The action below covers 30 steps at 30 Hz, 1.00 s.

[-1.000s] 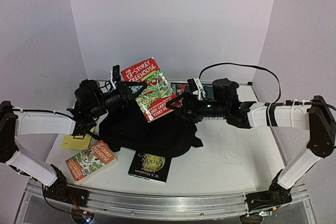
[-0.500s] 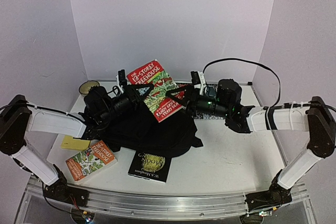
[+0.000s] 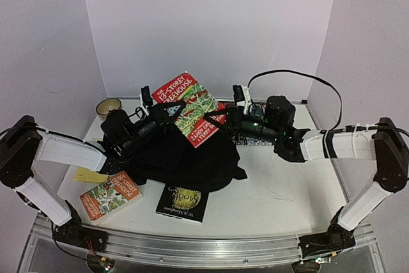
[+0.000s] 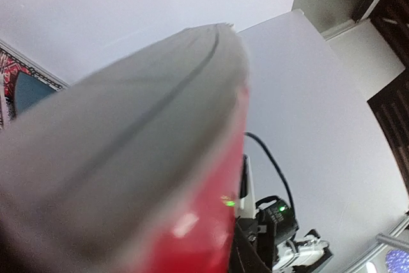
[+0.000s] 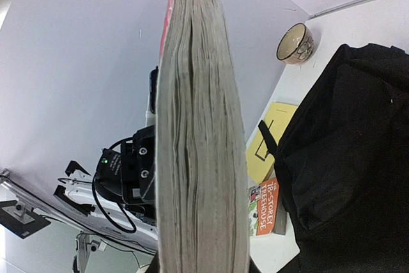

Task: Pack the student bag
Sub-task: Pass from the left arm to the right

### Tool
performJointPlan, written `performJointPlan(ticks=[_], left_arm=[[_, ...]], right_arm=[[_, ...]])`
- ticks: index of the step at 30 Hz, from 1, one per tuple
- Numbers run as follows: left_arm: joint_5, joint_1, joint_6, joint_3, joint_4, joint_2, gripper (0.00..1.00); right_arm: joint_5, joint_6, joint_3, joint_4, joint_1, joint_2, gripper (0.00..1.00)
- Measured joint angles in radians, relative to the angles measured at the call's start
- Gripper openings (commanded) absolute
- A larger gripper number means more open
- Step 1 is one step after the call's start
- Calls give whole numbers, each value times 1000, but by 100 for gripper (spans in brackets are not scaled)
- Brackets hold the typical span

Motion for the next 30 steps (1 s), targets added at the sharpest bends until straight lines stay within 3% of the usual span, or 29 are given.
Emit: performJointPlan(ticks=[8,15,22,30], left_arm=[[12,11,109,-80,-15,-1,64],[63,12,243,-51,-230,-14,81],[50,-54,448,128,-572,-12,86],[-80,-192,658,401,-944,95,90]], right_arm=[[-30,-24,-12,-97,-75,-24,0],[-19,-55,-34,-245,-187,-107,0],[-16,-93,-71,-412,-298,-223,0],[8,-157,-87,-586,-351,-301,0]])
